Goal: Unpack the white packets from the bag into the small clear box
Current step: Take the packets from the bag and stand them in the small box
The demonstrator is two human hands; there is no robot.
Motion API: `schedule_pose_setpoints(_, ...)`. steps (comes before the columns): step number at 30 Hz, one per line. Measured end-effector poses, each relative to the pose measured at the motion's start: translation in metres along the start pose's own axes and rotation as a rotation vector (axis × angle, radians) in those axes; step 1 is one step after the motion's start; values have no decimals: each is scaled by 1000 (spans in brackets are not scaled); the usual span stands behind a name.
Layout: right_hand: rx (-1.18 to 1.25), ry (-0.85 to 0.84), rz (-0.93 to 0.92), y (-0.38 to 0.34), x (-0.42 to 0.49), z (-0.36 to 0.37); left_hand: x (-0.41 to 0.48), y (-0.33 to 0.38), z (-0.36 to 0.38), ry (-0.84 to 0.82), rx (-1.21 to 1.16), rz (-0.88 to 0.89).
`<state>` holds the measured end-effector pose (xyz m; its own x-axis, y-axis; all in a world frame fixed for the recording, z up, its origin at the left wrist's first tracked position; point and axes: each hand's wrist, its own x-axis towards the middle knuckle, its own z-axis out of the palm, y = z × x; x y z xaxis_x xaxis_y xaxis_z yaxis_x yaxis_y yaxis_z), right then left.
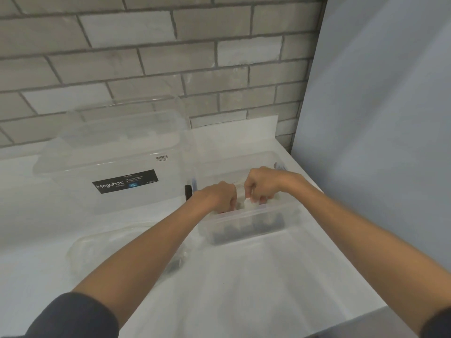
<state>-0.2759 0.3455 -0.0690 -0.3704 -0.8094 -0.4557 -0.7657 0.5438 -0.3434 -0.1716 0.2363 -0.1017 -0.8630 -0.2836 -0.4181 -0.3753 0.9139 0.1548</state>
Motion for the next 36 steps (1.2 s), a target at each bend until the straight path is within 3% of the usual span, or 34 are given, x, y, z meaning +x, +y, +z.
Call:
schedule_pose_setpoints(9, -64, -88, 18, -7, 16, 11, -1, -1, -3, 21, -29, -2)
schedule_pose_setpoints(23, -174, -106, 55, -20, 11, 11, -38, -18, -33, 377, -271, 139)
schedule_pose_setpoints(27, -131, 34, 41, -31, -4, -19, -59, -32, -43, 476, -357, 151)
schedule_pose_setpoints(32, -121, 327, -119, -68, -28, -48, -99, -56, -56, 637, -459, 132)
schedule_pose_setpoints(36, -80, 422, -234, -116, -42, -43, -132, -85, -53, 665, -470, 90)
